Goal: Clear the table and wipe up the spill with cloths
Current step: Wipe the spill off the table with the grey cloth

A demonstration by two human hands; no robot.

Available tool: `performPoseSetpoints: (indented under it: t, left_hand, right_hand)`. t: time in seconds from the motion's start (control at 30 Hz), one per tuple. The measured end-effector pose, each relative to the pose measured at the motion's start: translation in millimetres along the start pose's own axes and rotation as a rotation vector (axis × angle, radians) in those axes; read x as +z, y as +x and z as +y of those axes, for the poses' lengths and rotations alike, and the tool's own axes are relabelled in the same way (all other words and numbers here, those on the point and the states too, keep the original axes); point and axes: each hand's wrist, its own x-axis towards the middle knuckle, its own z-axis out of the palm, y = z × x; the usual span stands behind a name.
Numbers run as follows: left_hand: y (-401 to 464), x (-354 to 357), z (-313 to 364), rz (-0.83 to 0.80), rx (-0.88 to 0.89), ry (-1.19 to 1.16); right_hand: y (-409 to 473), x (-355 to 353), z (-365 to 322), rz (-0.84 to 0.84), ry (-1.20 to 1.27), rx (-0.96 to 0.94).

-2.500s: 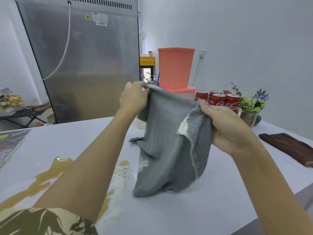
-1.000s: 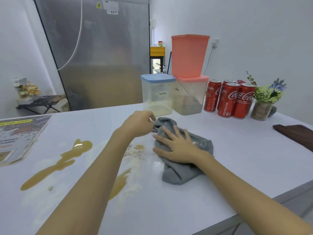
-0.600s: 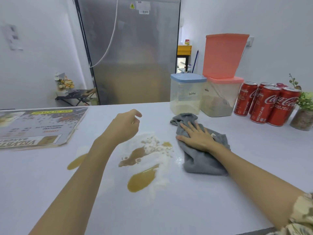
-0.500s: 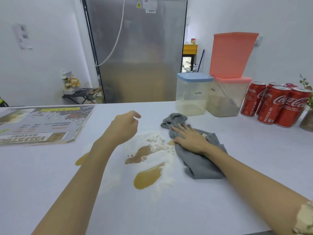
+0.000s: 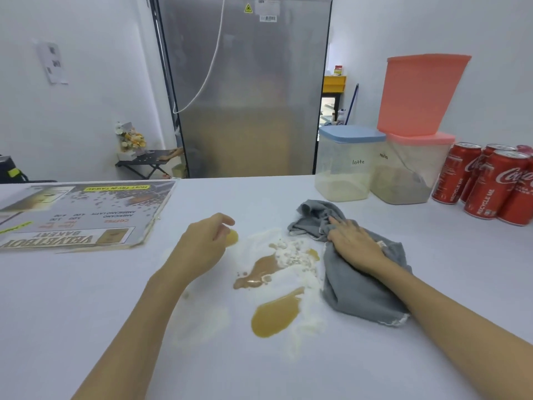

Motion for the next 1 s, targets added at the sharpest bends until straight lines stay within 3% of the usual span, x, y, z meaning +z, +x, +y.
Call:
performPoseSetpoints:
  t: [0.23, 0.5, 0.57, 0.63, 0.73, 0.83, 0.93, 1.0]
  left_hand:
    - [-0.9, -4.2, -22.1, 0.134, 0.013, 0.029]
    - [0.5, 2.5, -18.5, 0.129, 0.058, 0.062]
    - [0.1, 4.5, -14.0, 0.129, 0.072, 0.082]
    - [-1.1, 6.5, -10.2, 0.134, 0.092, 0.109]
    - [-3.1, 7.4, -7.8, 0.131, 0.114, 0.166]
    - [-3.8, 7.0, -8.4, 0.142, 0.132, 0.249]
    - [-5.8, 7.3, -6.8, 0.168, 0.159, 0.291]
    - [-8.9, 7.9, -5.5, 0.176, 0.172, 0.295]
  right_hand:
    - [57.1, 2.4, -22.6, 0.029, -0.055, 0.149]
    - [39.1, -5.6, -37.8, -0.206, -0.033, -0.351]
    - [23.6, -10.8, -39.8, -0.284, 0.072, -0.375]
    - [6.3, -18.7, -43.2, -0.328, 0.327, -0.350]
    - [-20.8, -38.0, -47.3, -0.212, 0.556, -0.282]
    - [-51.3, -55.3, -44.5, -0.168, 0.400, -0.186]
    - [-75.0, -56.9, -34.3, -0.365, 0.064, -0.138]
    - [-85.3, -55.3, -24.3, -0.430, 0.022, -0.098]
